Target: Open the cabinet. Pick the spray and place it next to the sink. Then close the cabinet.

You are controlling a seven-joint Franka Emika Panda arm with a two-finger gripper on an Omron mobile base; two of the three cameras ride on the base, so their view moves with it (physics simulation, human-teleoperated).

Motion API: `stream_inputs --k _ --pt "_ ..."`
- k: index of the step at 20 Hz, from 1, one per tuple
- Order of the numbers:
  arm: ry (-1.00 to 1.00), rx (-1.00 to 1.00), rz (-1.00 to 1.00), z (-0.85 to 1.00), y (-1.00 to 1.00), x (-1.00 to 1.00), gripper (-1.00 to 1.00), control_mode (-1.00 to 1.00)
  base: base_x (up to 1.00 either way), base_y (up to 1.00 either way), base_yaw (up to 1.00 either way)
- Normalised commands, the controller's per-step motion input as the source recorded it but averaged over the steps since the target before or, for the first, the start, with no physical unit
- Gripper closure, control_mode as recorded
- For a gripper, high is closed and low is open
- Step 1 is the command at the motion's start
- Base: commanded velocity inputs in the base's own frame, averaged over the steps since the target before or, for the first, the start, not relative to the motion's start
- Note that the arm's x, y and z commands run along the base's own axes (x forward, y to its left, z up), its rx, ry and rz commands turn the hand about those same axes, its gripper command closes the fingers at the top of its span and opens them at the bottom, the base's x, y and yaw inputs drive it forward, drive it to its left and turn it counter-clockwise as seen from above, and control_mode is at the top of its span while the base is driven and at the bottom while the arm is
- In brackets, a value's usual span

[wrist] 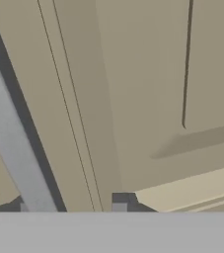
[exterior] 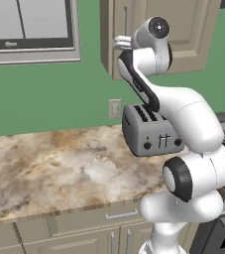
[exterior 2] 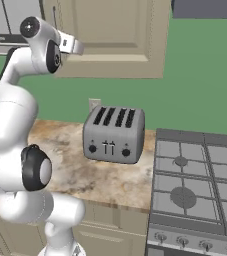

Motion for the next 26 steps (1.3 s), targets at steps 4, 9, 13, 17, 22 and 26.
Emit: stream_inputs --k 4,9,13,17,22,26 --pt "-0.07 0.11 0.00 0.00 -0.89 -0.04 1.00 -1.00 0.00 0.00 0.00" --pt "-0.05 0.12 0.00 0.00 -0.88 -0.14 1.00 -1.00 0.00 0.00 0.00" --pt "0.00 0.08 0.00 0.03 -0.86 -0.18 1.00 -1.00 0.00 0.00 0.00" --pt "0.00 0.03 0.00 0.06 -0.84 -0.02 1.00 -1.00 0.00 0.00 0.00" --pt "0.00 0.00 0.00 0.00 -0.89 0.00 1.00 -1.00 0.00 0.00 0.00" --pt "0.00 0.01 0.00 0.00 -1.00 -0.05 1.00 -1.00 0.00 0.00 0.00"
